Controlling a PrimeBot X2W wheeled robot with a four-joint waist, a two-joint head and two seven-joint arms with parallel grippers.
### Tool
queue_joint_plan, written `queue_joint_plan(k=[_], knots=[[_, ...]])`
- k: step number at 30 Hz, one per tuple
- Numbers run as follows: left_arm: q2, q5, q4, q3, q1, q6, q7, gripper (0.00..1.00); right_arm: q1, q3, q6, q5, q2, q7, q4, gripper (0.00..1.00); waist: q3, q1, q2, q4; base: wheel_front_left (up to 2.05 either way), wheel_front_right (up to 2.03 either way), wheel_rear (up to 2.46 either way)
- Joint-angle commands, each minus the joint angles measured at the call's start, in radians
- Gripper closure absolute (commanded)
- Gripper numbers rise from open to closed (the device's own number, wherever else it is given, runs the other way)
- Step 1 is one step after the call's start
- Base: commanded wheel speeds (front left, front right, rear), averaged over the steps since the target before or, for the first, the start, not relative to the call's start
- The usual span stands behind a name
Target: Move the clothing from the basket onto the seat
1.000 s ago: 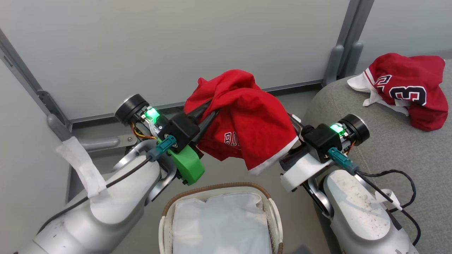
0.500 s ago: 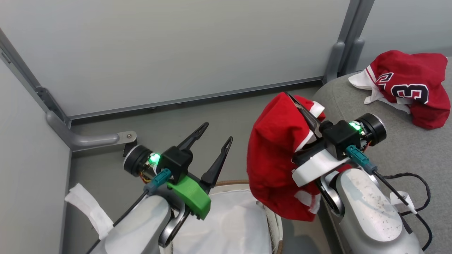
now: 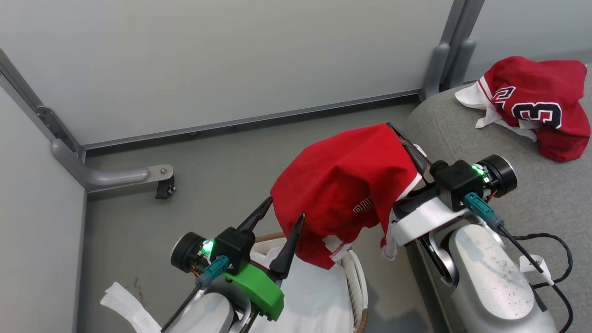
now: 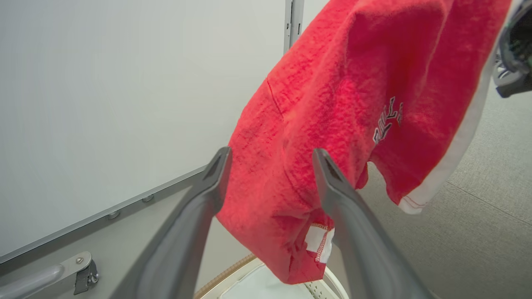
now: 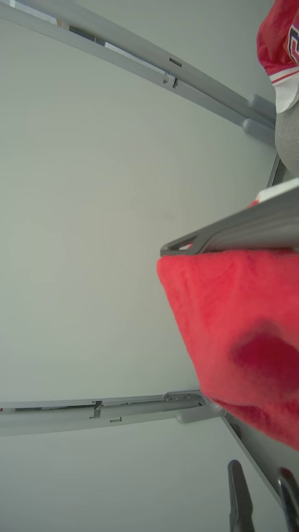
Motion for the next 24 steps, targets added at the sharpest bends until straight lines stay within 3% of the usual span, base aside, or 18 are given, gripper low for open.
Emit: queue_joint_plan(k=[1,8,14,24], knots=[[-0.008,0.01,0.001,0.011,0.018,-0.006,-0.003,0.0,0.0,-0.006,-0.001,-0.005,-0.004,-0.002,-0.002,1.0,0.003,0.0,0.0,-0.005,0.0,0.0,0.0],[-0.043,0.052,0.004,0.05,0.047,-0.022,-0.002,0.0,0.002,-0.048,-0.001,-0.008,-0.004,-0.002,-0.022,1.0,0.022,0.0,0.0,-0.069,0.0,0.0,0.0],[-0.064,0.075,-0.004,0.055,0.042,-0.029,-0.002,0.0,0.03,-0.11,-0.001,-0.024,-0.003,-0.002,-0.055,1.0,0.063,0.0,0.0,-0.188,0.0,0.0,0.0],[-0.055,0.063,0.008,-0.006,-0.002,-0.03,-0.002,0.0,0.038,-0.148,-0.001,-0.011,-0.003,-0.002,-0.081,1.0,0.129,0.0,0.0,-0.327,0.0,0.0,0.0]])
